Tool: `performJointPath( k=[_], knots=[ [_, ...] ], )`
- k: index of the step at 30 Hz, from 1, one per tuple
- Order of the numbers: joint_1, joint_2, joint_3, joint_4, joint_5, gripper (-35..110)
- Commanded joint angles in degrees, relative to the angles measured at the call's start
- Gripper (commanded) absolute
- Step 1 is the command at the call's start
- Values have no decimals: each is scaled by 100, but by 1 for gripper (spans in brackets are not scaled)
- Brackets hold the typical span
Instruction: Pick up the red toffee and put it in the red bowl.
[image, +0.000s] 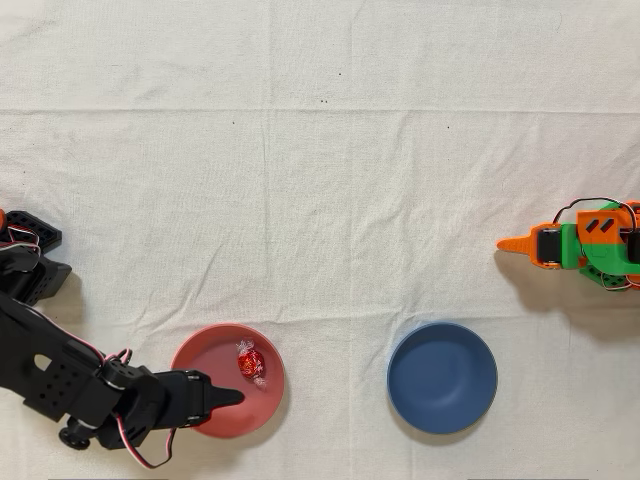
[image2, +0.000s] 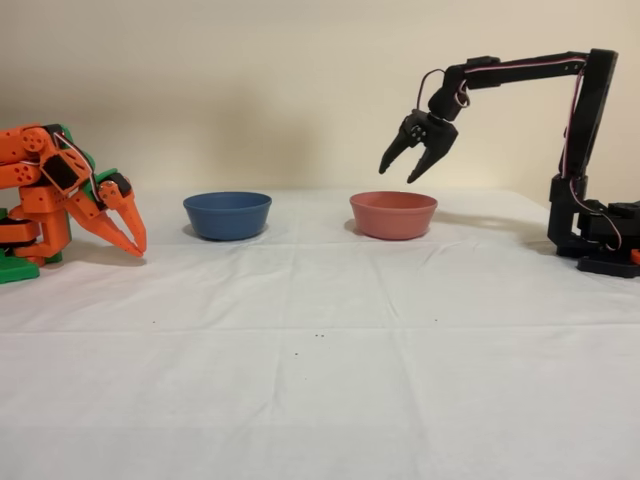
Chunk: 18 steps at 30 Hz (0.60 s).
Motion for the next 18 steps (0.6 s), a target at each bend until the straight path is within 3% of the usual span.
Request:
performJointPath(
  k=[1,11,18],
  knots=[
    [88,729,70,264,-132,25],
    [-598,1811,132,932,-334,11],
    [-1512,2399,18,1292,352,3]
  ],
)
